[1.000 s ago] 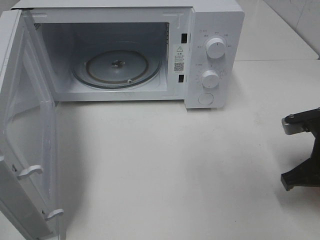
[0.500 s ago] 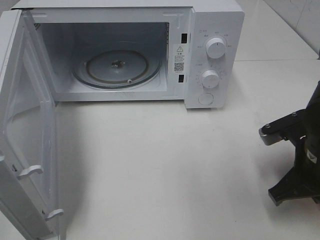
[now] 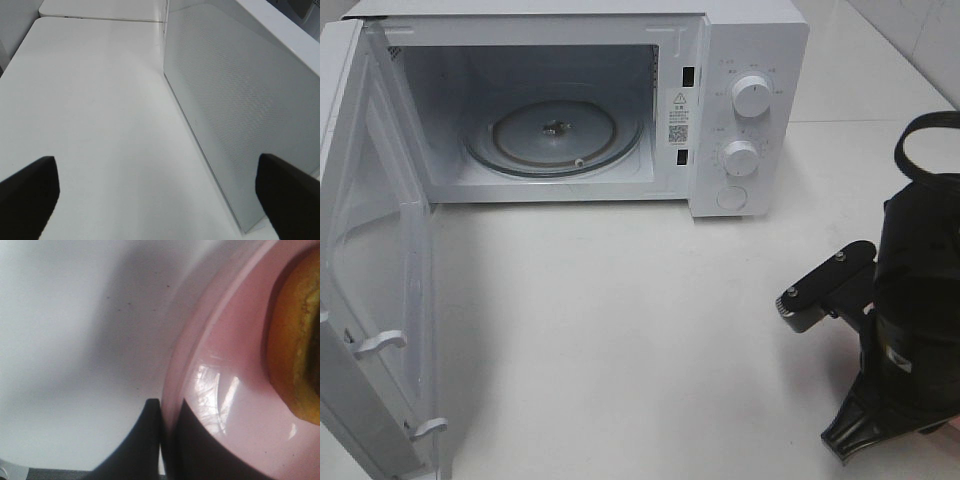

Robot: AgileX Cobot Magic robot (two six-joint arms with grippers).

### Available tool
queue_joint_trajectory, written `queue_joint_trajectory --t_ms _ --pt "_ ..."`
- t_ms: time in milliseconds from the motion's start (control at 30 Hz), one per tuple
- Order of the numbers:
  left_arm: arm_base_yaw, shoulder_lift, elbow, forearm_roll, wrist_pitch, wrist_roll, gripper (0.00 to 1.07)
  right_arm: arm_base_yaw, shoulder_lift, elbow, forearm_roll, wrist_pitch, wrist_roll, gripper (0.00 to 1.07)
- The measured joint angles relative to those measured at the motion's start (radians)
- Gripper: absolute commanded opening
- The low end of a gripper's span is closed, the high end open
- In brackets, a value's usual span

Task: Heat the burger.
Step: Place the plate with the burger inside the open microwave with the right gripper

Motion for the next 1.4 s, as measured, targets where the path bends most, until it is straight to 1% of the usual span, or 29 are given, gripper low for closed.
queue_joint_trajectory --t_ms 33,67,100,133,167,233,267,333,433,500,533,600,700,767,967,1100,1200,1267,1400 --pt "0.000 0.000 0.000 0.000 0.000 0.000 1.00 0.038 0.000 0.000 0.000 0.002 0.004 0.00" --pt "0.000 0.000 0.000 0.000 0.000 0.000 1.00 0.057 0.000 0.000 0.000 0.003 0.007 0.00" --pt "0.000 0.000 0.000 0.000 0.000 0.000 1.00 0.057 0.000 0.000 0.000 0.003 0.007 0.00" --pt "0.000 0.000 0.000 0.000 0.000 0.000 1.00 0.091 0.000 0.000 0.000 0.003 0.011 0.00" --pt "0.000 0.000 0.000 0.000 0.000 0.000 1.00 0.091 0.000 0.000 0.000 0.003 0.011 0.00" --pt "0.000 0.000 0.000 0.000 0.000 0.000 1.00 0.146 0.000 0.000 -0.009 0.003 0.029 0.00" --pt "0.000 0.000 0.000 0.000 0.000 0.000 1.00 0.146 0.000 0.000 -0.009 0.003 0.029 0.00" --pt "0.000 0.000 0.000 0.000 0.000 0.000 1.00 0.220 0.000 0.000 -0.024 0.014 0.036 0.00" --pt "0.000 0.000 0.000 0.000 0.000 0.000 1.00 0.239 0.000 0.000 -0.027 0.017 0.036 0.00" --pt "0.000 0.000 0.000 0.000 0.000 0.000 1.00 0.290 0.000 0.000 -0.032 0.024 0.040 0.00" --pt "0.000 0.000 0.000 0.000 0.000 0.000 1.00 0.290 0.000 0.000 -0.032 0.024 0.040 0.00" --pt "0.000 0.000 0.000 0.000 0.000 0.000 1.00 0.347 0.000 0.000 -0.053 0.028 0.052 0.00" --pt "0.000 0.000 0.000 0.000 0.000 0.000 1.00 0.361 0.000 0.000 -0.064 0.028 0.052 0.00" --pt "0.000 0.000 0.000 0.000 0.000 0.000 1.00 0.402 0.000 0.000 -0.102 0.025 0.049 0.00" --pt "0.000 0.000 0.000 0.000 0.000 0.000 1.00 0.413 0.000 0.000 -0.132 0.014 0.012 0.00" --pt "0.000 0.000 0.000 0.000 0.000 0.000 1.00 0.414 0.000 0.000 -0.163 -0.035 -0.083 0.00" --pt "0.000 0.000 0.000 0.000 0.000 0.000 1.00 0.414 0.000 0.000 -0.172 -0.045 -0.093 0.00" --pt "0.000 0.000 0.000 0.000 0.000 0.000 1.00 0.414 0.000 0.000 -0.212 -0.067 -0.119 0.00" --pt "0.000 0.000 0.000 0.000 0.000 0.000 1.00 0.414 0.000 0.000 -0.239 -0.080 -0.140 0.00"
